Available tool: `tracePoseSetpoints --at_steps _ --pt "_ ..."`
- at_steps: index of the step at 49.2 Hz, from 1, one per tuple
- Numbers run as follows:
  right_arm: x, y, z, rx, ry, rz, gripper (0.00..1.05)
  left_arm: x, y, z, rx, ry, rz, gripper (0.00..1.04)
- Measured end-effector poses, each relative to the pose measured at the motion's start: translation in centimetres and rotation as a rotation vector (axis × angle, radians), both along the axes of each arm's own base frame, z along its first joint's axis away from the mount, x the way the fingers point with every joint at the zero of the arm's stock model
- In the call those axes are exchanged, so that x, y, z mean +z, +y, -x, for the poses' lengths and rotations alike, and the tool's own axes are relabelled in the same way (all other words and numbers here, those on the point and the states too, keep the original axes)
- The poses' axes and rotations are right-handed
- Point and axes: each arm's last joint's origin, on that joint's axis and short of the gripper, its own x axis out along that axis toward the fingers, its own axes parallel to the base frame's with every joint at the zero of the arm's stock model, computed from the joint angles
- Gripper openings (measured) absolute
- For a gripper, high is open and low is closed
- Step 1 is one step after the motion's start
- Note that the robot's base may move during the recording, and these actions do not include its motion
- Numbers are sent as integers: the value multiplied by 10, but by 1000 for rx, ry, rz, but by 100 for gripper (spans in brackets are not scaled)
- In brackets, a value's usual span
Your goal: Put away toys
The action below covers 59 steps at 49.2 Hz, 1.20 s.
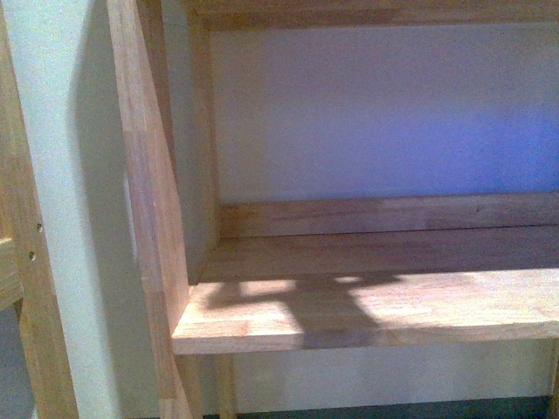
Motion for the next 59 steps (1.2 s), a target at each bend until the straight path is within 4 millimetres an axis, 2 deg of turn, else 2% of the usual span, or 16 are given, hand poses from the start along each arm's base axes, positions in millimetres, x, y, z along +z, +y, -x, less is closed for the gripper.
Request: tracePoseSetpoints --at_steps 7,14,20,23,30,34,40,45,49,56,59 --pt "-14 -10 29 -74 -39 105 104 0 0 0 0 0 0 99" --pt "-38 -27 61 -133 -58 175 104 0 0 0 0 0 0 99" --pt "-70 -51 91 -190 -64 197 104 0 0 0 0 0 0 99" --pt "-83 -58 100 -205 -59 204 104 0 0 0 0 0 0 99" --pt "-146 -84 132 -270 -1 216 104 0 0 0 0 0 0 99" --pt "-182 -90 145 -279 54 208 104 0 0 0 0 0 0 99" --pt "-228 -91 152 -292 126 200 104 0 0 0 0 0 0 99" --pt "-249 -90 151 -229 286 261 93 0 0 0 0 0 0 99" --pt "-279 -93 150 -200 425 305 78 0 0 0 0 0 0 99" --pt "-302 -100 151 -205 436 286 49 0 0 0 0 0 0 99" --pt "-308 -102 151 -202 434 285 40 0 0 0 0 0 0 99"
